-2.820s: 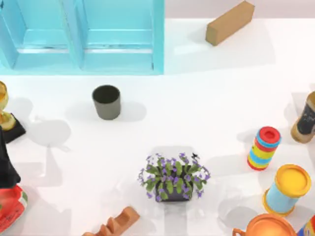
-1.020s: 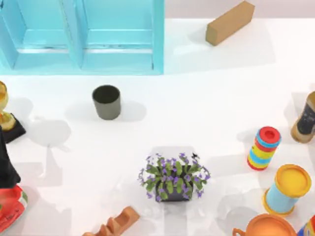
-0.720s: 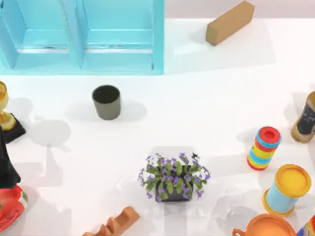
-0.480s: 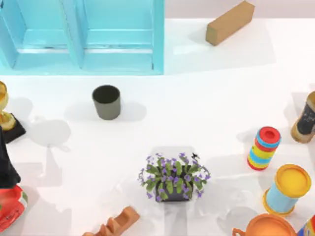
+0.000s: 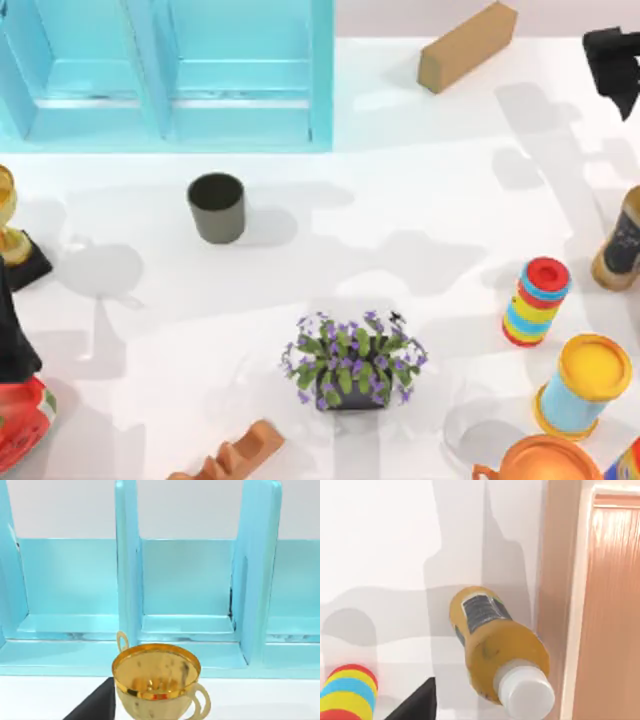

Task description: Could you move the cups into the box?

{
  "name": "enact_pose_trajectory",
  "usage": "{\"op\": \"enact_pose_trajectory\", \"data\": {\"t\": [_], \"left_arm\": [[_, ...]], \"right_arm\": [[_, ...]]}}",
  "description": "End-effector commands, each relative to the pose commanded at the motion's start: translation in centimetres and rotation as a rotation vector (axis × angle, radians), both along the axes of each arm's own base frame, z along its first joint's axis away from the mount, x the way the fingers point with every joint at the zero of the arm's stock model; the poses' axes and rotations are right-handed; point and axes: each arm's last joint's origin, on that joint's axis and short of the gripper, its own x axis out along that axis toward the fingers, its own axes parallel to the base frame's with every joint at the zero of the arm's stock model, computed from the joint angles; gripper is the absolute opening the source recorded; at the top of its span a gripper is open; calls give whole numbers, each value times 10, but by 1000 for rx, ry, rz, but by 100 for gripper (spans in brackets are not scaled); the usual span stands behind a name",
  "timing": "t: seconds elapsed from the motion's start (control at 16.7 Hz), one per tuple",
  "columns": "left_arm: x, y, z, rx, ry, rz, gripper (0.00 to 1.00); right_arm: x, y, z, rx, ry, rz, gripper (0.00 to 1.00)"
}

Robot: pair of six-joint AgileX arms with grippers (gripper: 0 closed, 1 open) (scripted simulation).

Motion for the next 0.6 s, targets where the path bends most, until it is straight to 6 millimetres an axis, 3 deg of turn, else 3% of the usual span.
{"op": "enact_pose_trajectory", "data": {"t": [0.12, 0.3, 0.42, 0.6], "left_arm": [[0, 0, 0, 0, 0, 0, 100], [0, 0, 0, 0, 0, 0, 100], [0, 0, 0, 0, 0, 0, 100], [0, 0, 0, 0, 0, 0, 100]], "right_arm": [[15, 85, -11, 6, -85, 25, 100], [4, 204, -36, 58, -206, 45, 100], [-13, 264, -54, 105, -270, 40, 100], [-39, 320, -80, 165, -331, 22, 100]]}}
